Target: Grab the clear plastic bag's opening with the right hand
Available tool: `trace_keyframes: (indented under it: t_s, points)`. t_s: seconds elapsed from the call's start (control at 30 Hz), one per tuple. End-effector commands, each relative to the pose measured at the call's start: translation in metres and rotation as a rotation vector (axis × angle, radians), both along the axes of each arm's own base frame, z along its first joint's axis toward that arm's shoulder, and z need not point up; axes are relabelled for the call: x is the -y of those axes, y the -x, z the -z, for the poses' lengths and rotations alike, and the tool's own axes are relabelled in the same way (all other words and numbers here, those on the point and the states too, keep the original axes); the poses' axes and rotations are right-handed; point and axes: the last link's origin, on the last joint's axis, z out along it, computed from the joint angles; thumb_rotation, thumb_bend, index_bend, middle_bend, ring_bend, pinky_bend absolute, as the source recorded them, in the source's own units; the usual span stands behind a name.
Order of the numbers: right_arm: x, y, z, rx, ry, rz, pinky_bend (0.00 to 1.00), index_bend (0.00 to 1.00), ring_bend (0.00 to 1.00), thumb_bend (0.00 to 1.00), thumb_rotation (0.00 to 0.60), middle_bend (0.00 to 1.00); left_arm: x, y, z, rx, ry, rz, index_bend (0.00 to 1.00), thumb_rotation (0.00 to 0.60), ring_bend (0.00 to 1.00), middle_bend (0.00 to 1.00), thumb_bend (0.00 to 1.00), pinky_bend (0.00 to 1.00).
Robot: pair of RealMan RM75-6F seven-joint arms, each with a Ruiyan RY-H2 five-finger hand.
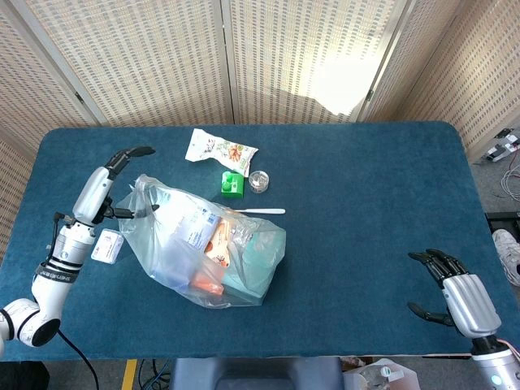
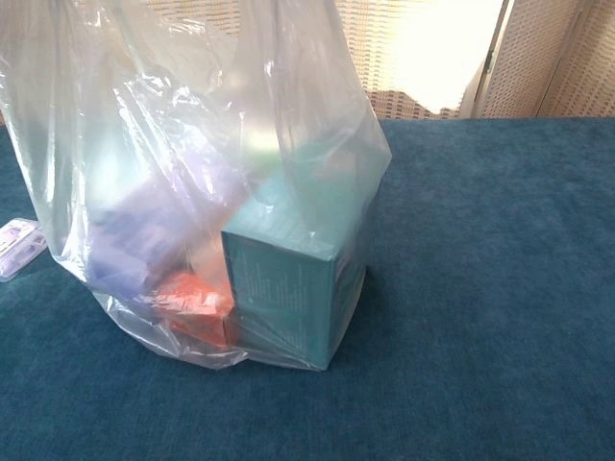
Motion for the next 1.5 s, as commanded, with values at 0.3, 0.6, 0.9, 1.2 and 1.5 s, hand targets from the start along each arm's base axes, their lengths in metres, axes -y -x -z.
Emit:
trace_keyframes:
  t_s: [0.3,0.6,0.9,1.2,1.5]
  points:
    - [-0.001,0.001,0.001,0.002,-0.003,0.006,0.22,0.2,0.14,0.16,0.6,0.24,0.012,-0.01,0.018,-0.076,0.053,0.075,0.35,0.6,0.17,0.18,0.11,0.07]
    - [-0.001,0.002,0.001,0.005,-0.001,0.007,0.22,0.2,0.14,0.16,0.6,0.24,0.011,-0.004,0.031,-0.255,0.046,0.064,0.54,0.6,0.17,0.19,0.12,0.07]
    - [-0.002,0.004,0.001,0.009,-0.004,0.006,0.22,0.2,0.14,0.16,0.6,0.24,0.006,0.009,0.024,-0.347,-0.045,0.002,0.57,0.6,0.17,0.2,0.19,0.07]
    - [-0.001,0.004,0.003,0.015,-0.008,0.002,0.22,0.2,0.14,0.16,0.6,0.24,-0.001,0.01,0.004,-0.254,-0.146,-0.083,0.65,0.6,0.18,0.25,0.25,0.07]
    - [0.0,0.001,0.002,0.009,-0.013,-0.009,0.22,0.2,0.14,0.16,0.6,0.24,0.002,0.001,-0.006,-0.131,-0.124,-0.095,0.67,0.6,0.19,0.26,0.25,0.07]
